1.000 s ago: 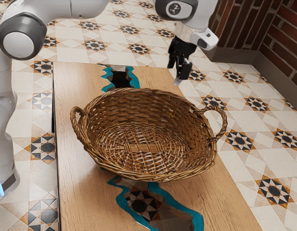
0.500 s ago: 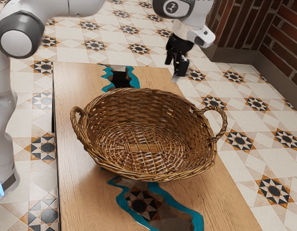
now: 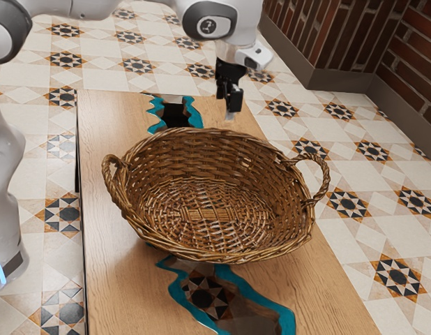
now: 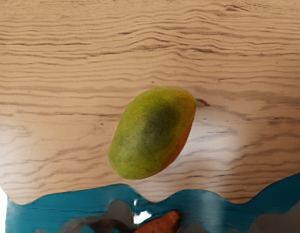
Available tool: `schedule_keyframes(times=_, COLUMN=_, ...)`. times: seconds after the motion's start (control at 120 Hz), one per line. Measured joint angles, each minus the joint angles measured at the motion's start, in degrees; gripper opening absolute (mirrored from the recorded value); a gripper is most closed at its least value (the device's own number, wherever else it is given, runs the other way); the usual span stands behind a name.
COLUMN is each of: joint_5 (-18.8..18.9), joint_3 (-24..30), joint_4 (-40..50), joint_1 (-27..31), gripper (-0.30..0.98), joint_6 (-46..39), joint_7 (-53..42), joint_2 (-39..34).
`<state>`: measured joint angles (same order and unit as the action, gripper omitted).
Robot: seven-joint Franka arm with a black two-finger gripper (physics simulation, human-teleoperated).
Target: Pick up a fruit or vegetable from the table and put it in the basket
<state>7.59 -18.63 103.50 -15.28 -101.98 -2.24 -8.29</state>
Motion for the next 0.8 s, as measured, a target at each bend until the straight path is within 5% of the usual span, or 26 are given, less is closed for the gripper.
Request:
schedule_keyframes(times=0.083, joint_5=-0.1, joint_3=-2.3, joint_4=0.7, joint_1=-1.1, gripper=0.69, joint_6=-1.8, joint_7=-1.3, joint_2=-0.9)
schedule_keyframes(times=0.217, joint_5=-0.1, joint_3=-11.7, joint_4=6.1, joint_1=-12.5, gripper=0.69, joint_6=-3.4, joint_7=-3.4, joint_2=-3.5)
schedule_keyframes(times=0.425, joint_5=1.0, joint_3=-18.6, joint_4=8.6, joint_1=-16.2, gripper=0.69, joint_6=-4.6, joint_7=-7.5, joint_2=-7.8)
schedule_keyframes(times=0.8, joint_5=7.5, joint_3=-42.5, joint_4=11.0, joint_1=-40.7, gripper=0.69, joint_6=-7.3, joint_7=-12.4, joint_2=-11.3)
